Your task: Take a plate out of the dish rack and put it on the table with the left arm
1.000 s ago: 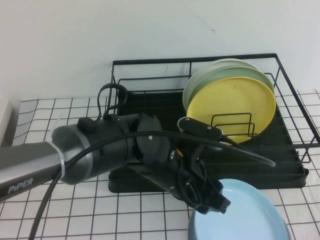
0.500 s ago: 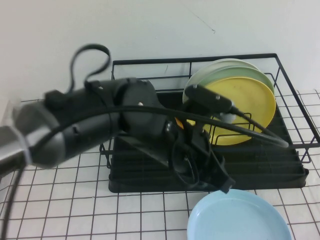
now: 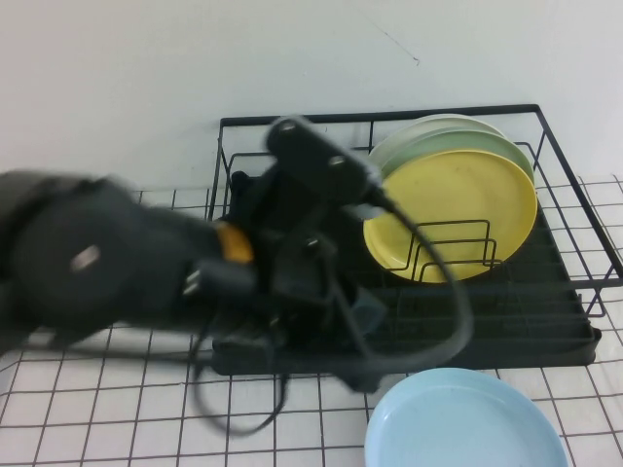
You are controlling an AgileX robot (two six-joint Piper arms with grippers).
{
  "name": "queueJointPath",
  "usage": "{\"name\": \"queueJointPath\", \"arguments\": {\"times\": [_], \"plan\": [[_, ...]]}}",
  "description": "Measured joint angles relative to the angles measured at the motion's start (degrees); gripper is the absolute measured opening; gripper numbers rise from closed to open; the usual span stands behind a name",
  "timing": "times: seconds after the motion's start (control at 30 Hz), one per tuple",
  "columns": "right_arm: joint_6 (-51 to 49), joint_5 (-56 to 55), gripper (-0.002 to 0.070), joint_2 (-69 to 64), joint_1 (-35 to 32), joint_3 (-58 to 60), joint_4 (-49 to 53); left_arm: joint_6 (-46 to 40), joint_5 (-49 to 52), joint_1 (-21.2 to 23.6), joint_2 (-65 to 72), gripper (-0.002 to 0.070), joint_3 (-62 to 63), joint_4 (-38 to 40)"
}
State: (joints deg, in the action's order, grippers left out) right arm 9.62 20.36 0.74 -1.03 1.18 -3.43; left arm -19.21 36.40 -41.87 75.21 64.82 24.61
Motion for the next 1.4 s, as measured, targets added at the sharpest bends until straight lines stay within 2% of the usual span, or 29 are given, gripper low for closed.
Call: {"name": "queueJointPath", "arguments": {"times": [0.17,0.37,0.57,0.8,0.87,1.03,1.17,1.3,1.4], "plan": [[0.0,0.0,-0.0001,0.0,0.0,0.0,0.0,3.55,-3.96,0.0,-11.63,0.0001,-10.23,-2.86],[0.0,0.0,-0.0001,0.0,0.0,0.0,0.0,3.79,-9.33,0.0,-24.43,0.0001,-20.07,-4.72],[0.0,0.0,-0.0001,0.0,0.0,0.0,0.0,3.89,-7.85,0.0,-33.56,0.0,-25.4,-5.25],[0.0,0.0,-0.0001,0.0,0.0,0.0,0.0,2.13,-4.34,0.0,-35.46,-0.0001,-26.42,-5.41],[0.0,0.0,-0.0001,0.0,0.0,0.0,0.0,-0.12,-7.16,0.0,-35.78,-0.0001,-27.81,-5.51],[0.0,0.0,-0.0001,0.0,0.0,0.0,0.0,-2.02,-22.57,0.47,-41.92,-0.0001,-37.02,-9.29],[0.0,0.0,-0.0001,0.0,0.0,0.0,0.0,-2.39,-35.13,5.41,-53.14,-0.0001,-48.62,-10.69],[0.0,0.0,-0.0001,0.0,0.0,0.0,0.0,0.01,-42.98,16.36,-64.97,-0.0002,-60.61,-10.78],[0.0,0.0,-0.0001,0.0,0.0,0.0,0.0,3.71,-42.69,23.82,-72.16,-0.0002,-65.38,-10.78]]}}
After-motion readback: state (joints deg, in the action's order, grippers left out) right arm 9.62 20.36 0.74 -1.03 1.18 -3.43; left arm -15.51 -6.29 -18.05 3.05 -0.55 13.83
